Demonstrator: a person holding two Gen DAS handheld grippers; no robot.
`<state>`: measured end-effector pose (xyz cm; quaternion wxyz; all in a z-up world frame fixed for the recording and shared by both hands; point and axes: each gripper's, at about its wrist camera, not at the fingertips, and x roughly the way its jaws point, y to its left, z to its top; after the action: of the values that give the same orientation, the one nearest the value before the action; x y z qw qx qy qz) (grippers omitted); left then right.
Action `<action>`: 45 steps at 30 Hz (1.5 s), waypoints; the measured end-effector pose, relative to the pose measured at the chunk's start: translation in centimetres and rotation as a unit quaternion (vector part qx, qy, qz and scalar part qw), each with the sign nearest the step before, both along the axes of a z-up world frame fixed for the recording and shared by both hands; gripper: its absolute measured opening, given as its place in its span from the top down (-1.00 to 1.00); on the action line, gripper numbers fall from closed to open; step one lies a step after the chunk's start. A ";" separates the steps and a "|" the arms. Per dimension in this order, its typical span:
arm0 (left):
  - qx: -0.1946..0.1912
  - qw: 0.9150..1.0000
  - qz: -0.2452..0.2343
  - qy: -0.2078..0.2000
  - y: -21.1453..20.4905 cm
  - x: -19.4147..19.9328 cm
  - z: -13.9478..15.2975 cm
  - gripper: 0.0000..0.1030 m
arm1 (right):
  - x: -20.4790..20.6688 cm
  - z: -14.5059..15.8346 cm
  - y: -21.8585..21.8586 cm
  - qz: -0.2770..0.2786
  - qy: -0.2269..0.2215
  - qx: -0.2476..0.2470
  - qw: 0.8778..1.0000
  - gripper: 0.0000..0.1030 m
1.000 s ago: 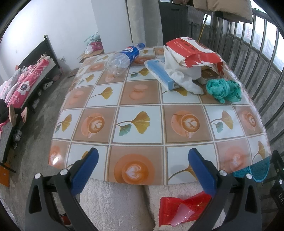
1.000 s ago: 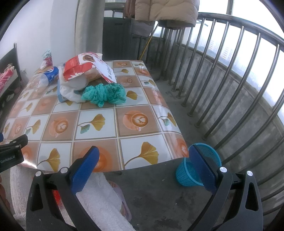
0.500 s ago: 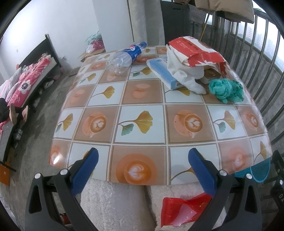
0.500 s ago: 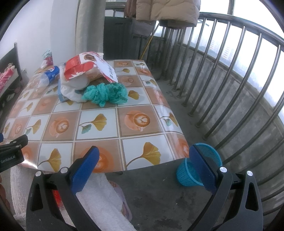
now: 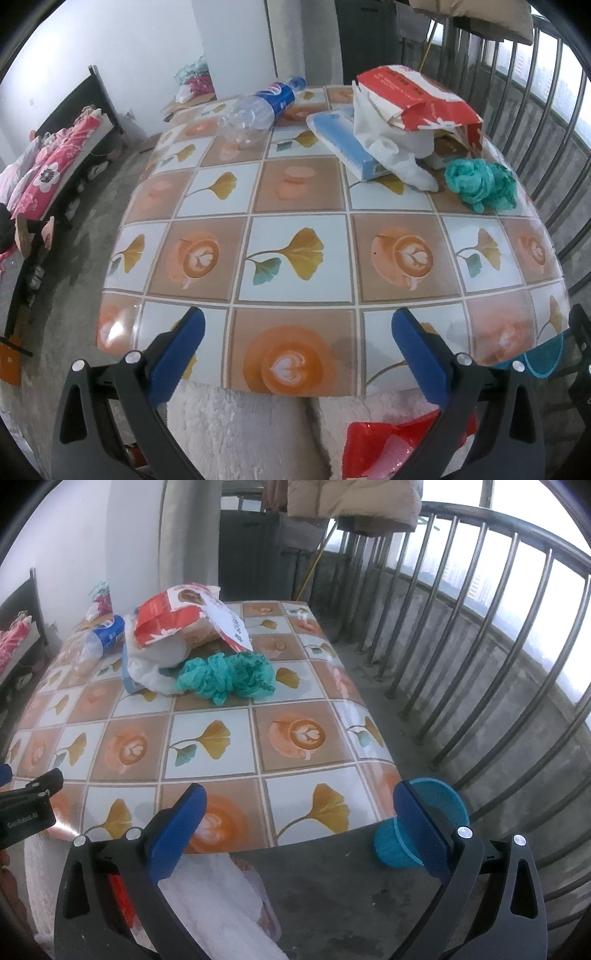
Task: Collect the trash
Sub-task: 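Reach the right gripper to the Pepsi bottle and close on it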
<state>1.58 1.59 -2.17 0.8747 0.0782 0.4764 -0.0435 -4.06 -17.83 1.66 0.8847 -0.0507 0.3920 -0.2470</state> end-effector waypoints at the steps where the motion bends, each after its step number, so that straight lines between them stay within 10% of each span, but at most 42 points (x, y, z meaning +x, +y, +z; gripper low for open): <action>1: -0.002 1.000 -0.006 0.001 0.1 0.3 -0.2 -0.92 | 0.2 -0.1 -0.1 0.003 0.002 0.001 1.000 -0.88; 7: -0.091 0.995 -0.042 -0.024 2.0 3.0 0.6 -0.92 | 3.1 -0.5 0.0 0.036 0.000 0.023 0.999 -0.88; 20: -0.294 0.952 -0.035 -0.074 6.9 12.7 6.3 -0.92 | 9.1 5.2 -0.3 0.100 -0.132 0.069 0.984 -0.88; 28: -0.300 0.951 -0.049 -0.056 5.5 15.5 4.7 -0.92 | 14.4 6.0 -2.5 0.137 -0.108 0.176 0.969 -0.78; 37: -0.254 0.959 -0.064 -0.109 6.5 19.7 5.9 -0.92 | 17.7 2.9 -6.0 0.113 -0.074 0.439 0.888 -0.44; 45: -0.250 0.963 -0.019 -0.095 9.5 24.5 5.8 -0.92 | 19.8 6.2 -2.5 0.157 -0.089 0.445 0.877 -0.36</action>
<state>26.12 11.08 3.64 0.9066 -0.1299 0.3634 -0.1705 15.75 -20.37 7.89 0.8723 0.3100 0.3666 0.0927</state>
